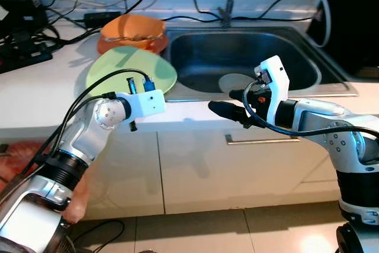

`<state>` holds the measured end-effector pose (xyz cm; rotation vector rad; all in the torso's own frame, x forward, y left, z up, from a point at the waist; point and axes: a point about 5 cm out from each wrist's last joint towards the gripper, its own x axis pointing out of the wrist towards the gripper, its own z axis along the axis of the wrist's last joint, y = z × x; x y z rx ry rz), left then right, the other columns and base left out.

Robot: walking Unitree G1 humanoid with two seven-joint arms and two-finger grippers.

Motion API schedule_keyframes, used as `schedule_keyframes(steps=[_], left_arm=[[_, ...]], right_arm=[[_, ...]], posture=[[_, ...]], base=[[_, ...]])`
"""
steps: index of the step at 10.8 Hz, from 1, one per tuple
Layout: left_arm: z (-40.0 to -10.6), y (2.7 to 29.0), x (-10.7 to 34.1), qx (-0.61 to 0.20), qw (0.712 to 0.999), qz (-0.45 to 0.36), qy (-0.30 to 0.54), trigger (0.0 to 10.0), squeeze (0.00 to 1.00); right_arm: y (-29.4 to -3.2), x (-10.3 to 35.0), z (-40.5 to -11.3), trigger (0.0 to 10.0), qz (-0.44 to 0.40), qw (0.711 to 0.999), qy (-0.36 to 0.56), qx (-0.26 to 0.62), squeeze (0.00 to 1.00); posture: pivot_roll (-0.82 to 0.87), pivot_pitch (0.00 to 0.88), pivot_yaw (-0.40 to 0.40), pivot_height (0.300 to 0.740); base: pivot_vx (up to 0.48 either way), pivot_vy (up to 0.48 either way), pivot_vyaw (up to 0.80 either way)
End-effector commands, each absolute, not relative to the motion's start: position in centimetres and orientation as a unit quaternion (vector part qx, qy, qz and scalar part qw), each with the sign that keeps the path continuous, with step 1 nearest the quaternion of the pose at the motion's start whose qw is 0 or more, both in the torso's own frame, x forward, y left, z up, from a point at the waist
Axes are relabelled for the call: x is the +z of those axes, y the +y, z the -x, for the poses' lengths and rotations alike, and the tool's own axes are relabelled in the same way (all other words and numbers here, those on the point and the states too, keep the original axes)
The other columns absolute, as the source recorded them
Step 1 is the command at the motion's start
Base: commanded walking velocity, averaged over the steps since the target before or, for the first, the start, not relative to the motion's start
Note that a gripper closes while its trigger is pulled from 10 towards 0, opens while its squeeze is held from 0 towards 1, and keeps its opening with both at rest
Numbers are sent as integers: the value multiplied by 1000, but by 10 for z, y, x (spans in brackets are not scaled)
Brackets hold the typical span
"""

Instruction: Kitchen organization

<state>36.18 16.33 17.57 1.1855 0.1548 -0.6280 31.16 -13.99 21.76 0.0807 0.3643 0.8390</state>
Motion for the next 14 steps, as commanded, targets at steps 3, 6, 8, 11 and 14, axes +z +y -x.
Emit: schedule_keyframes(steps=[3, 6, 8, 11, 14], left_arm=[[-353, 147, 172, -301, 797, -523, 31, 0, 0], [-341, 127, 180, -278, 821, -495, -54, 0, 0], [-324, 113, 174, -256, 838, -468, -113, 0, 0], [-312, 107, 170, -221, 846, -456, -164, 0, 0], [-303, 97, 168, -210, 838, -453, -222, 0, 0]], right_arm=[[-142, 219, -315, 10000, -43, 901, 169, 397, 0], [-144, 217, -318, 10000, -53, 904, 172, 388, 0], [-146, 218, -323, 10000, -83, 907, 171, 377, 0], [-154, 221, -338, 10000, -139, 922, 168, 320, 0], [-154, 228, -347, 10000, -186, 921, 164, 302, 0]], posture=[[2, 40, -27, 740], [4, 44, -32, 740], [6, 45, -32, 740], [5, 48, -38, 740], [6, 53, -39, 740]], base=[[0, 0, 0], [0, 0, 0], [0, 0, 0], [0, 0, 0], [0, 0, 0]])
